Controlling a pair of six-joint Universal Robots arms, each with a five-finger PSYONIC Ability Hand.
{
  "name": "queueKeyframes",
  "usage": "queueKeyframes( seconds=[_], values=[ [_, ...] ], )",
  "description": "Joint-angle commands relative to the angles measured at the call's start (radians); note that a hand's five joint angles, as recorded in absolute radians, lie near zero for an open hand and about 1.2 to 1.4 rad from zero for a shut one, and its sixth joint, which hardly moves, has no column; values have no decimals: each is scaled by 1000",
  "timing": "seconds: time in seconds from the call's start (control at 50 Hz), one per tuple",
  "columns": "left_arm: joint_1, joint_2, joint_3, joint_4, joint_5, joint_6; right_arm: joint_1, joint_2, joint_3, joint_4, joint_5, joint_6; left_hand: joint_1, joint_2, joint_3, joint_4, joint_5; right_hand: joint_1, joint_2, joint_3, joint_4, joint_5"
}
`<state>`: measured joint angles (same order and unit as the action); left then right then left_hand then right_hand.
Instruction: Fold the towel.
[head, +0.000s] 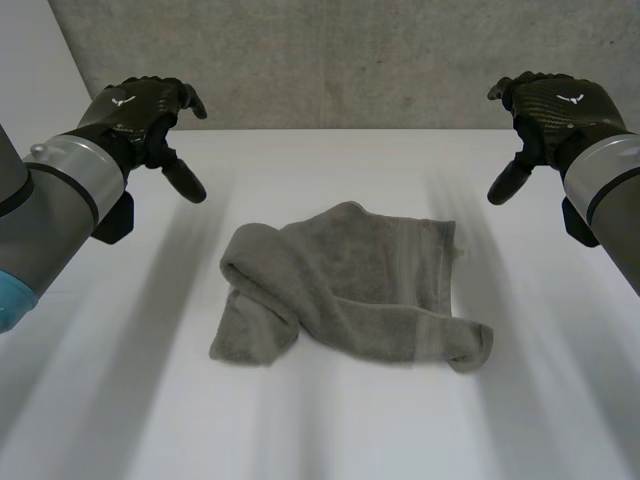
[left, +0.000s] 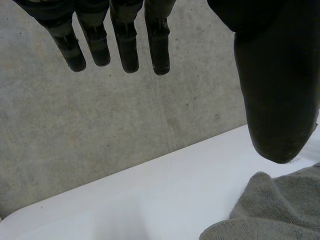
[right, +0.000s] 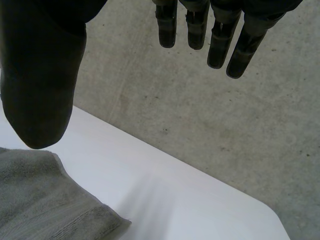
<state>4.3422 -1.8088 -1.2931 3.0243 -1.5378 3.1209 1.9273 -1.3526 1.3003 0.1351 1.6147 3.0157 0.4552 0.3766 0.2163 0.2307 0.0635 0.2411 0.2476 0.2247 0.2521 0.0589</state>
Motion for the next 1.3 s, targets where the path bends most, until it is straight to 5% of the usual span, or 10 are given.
queueKeyframes(
  seconds=[0.02,0.56,0.78,0.92,1.3],
  values=[
    [-1,0,-2,5,4,-5,-1,0,-1,5,-7,0,-253,-175,-42,-56,-36,-67,-73,-50,-78,-59],
    [-3,-24,-15,19,15,-12,-1,-2,-6,6,-38,-8,-245,-166,-42,-56,-27,-67,-73,-50,-78,-59],
    [1,-87,-18,16,16,-33,7,24,-12,169,-159,-11,-221,-142,-42,-56,-4,-67,-73,-50,-78,-59],
    [11,-152,-64,-5,99,-65,12,117,3,291,-280,-15,-224,-145,-42,-56,-7,-67,-73,-50,-78,-59],
    [-32,-290,-147,1,110,-67,54,329,165,106,-211,-26,-230,-151,-42,-56,-13,23,16,-50,-78,30]
  ],
)
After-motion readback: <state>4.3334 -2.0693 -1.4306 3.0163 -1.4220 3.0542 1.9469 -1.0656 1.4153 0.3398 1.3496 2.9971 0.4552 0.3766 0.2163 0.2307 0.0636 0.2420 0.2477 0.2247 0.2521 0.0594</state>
